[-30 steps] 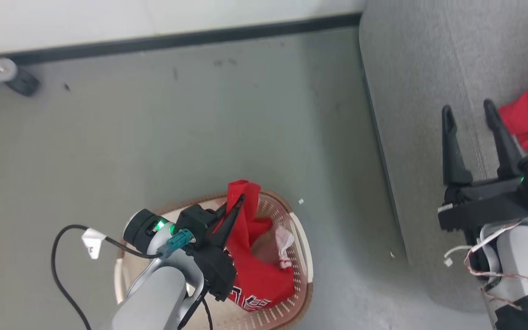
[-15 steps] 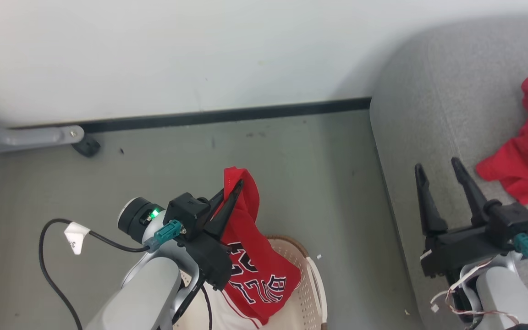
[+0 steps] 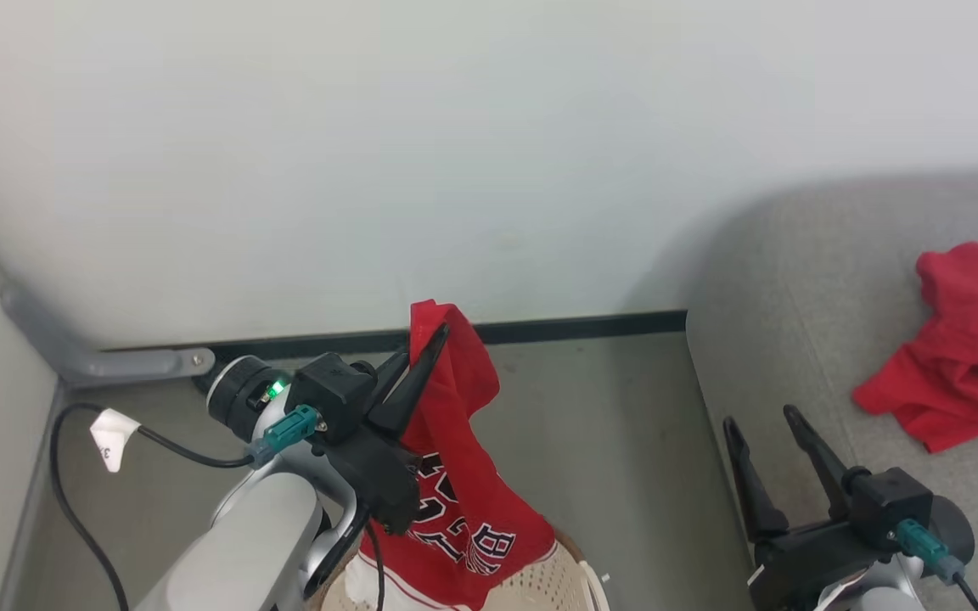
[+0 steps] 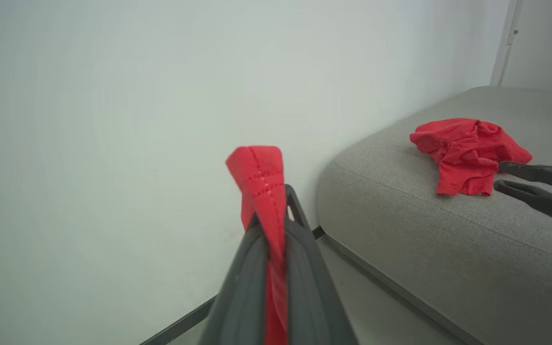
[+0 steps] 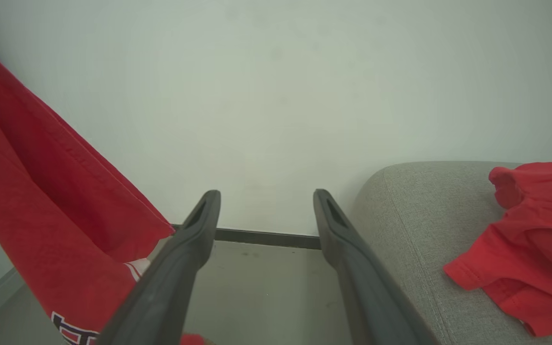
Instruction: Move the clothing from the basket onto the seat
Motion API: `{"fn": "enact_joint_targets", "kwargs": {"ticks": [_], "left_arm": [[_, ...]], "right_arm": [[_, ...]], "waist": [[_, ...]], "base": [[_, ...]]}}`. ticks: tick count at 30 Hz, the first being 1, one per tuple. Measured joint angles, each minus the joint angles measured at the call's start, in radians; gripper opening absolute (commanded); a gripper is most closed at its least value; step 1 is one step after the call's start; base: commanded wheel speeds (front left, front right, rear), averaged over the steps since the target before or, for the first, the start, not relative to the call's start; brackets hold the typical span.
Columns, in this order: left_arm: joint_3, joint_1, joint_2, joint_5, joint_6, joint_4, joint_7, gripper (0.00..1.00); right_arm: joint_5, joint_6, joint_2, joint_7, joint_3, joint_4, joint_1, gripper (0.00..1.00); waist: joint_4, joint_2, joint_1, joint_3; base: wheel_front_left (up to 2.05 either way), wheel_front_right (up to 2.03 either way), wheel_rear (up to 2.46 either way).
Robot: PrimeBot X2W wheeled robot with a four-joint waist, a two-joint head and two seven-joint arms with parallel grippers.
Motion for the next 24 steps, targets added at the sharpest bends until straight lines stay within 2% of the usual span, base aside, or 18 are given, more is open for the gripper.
{"fn": "enact_joint_targets", "kwargs": {"ticks": [11, 19, 24], "left_arm": [[-0.003, 0.002, 0.038, -0.035, 0.000, -0.093, 0.035, 0.00], [0.001, 0.004, 0.047, -0.070, 0.000, -0.131, 0.073, 0.00], [0.000, 0.002, 0.044, -0.072, 0.000, -0.154, 0.106, 0.00]], "right_arm": [[0.000, 0.008, 0.015, 0.000, 0.026, -0.005, 0.050, 1.00], [0.000, 0.015, 0.015, 0.000, 0.061, -0.015, 0.062, 1.00], [-0.018, 0.024, 0.015, 0.000, 0.146, -0.001, 0.054, 1.00]], "waist": [[0.006, 0.0000, 0.0000, -0.120], [-0.002, 0.0001, 0.0001, -0.130], [-0.004, 0.0002, 0.0001, -0.123]], "base": [[0.00, 0.00, 0.00], [0.00, 0.00, 0.00], [0.00, 0.00, 0.00]]}}
